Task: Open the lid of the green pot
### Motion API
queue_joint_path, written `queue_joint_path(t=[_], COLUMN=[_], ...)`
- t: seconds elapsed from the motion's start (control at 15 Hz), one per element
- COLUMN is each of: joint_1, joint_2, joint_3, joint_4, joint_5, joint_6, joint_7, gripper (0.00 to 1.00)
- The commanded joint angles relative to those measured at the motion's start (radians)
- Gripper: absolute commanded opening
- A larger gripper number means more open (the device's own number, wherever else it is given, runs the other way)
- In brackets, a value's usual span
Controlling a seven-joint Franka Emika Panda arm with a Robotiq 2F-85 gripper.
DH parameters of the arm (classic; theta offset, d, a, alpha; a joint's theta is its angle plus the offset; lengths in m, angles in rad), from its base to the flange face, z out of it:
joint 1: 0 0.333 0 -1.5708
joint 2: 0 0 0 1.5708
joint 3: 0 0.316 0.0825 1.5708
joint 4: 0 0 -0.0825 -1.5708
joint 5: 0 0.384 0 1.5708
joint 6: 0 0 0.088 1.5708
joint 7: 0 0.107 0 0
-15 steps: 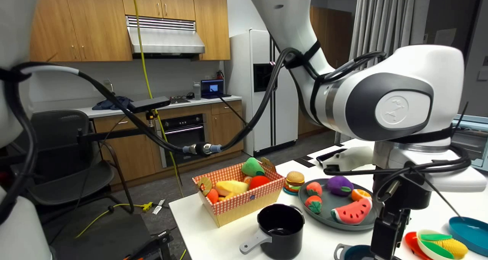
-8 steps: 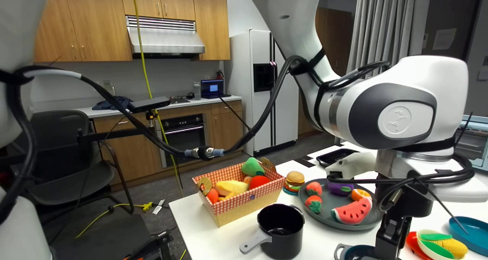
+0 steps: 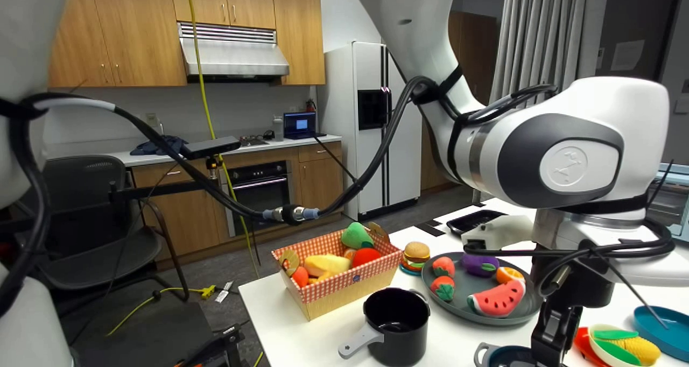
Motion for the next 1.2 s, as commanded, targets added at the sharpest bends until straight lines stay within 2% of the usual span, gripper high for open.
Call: queue_joint_path(t=[0.0, 0.27, 0.73, 1.13], joint_1=[0.024, 0.076, 0.188, 0.258], joint_2=[-0.018, -0.055, -0.113, -0.181], joint_3=[-0.017, -0.027, -0.057, -0.075], joint_4=[0.000, -0.045, -0.113, -0.185], joint_5=[0.002, -0.053, -0.222, -0.385], joint_6=[-0.018, -0.010, -0.005, 0.011], joint_7=[-0.010, 0.014, 0.076, 0.206], gripper=[0.04, 0.04, 0.04, 0.04])
